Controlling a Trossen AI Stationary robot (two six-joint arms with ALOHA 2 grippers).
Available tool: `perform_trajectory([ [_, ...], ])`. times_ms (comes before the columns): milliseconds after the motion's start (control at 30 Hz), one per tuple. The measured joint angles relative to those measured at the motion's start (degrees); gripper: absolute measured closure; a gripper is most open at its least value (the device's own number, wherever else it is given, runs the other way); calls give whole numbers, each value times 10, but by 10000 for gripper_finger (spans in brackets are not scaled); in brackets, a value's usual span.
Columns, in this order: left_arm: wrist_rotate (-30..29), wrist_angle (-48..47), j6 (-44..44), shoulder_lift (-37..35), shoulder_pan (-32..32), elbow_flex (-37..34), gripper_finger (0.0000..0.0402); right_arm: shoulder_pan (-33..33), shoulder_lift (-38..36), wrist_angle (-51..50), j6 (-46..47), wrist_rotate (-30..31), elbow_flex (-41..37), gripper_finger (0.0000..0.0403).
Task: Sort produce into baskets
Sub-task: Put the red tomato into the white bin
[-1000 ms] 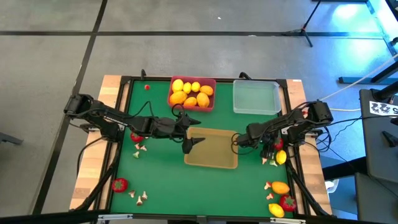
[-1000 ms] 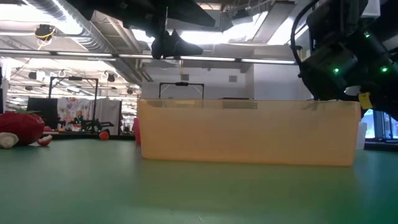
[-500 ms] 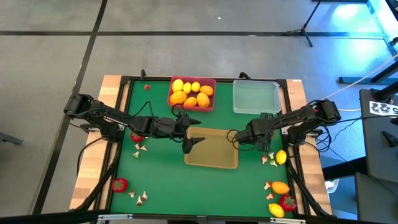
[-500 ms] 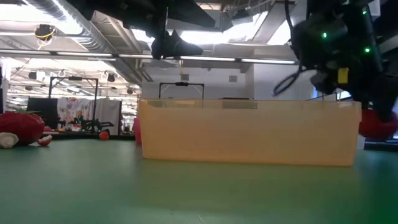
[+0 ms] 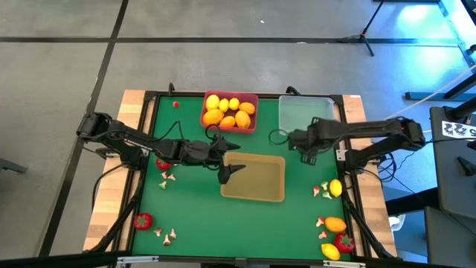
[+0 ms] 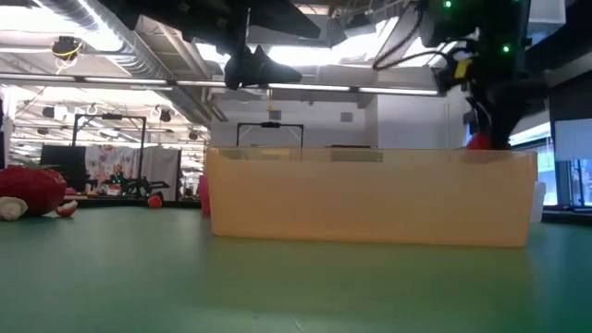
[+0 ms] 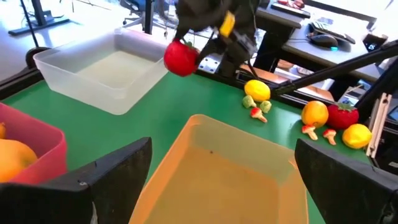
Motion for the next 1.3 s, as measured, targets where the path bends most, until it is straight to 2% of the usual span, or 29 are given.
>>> perform_trajectory([
  [133,0,0,12,0,6,0,13,-38,-41,48,-31,4,10,196],
  [300,0,-3,13,0,25,0,13,-125,-58,141,-74,2,10,196],
  [533,0,-54,16,0,53,0,13,-268,-29,254,-126,-75,10,194],
  [733,0,-94,35,0,78,0,13,-352,26,352,-149,-147,10,193],
  [1033,0,-148,79,0,116,0,13,-406,131,405,-166,-176,10,192],
  [1300,0,-150,108,0,141,0,13,-408,166,443,-179,-172,10,163],
])
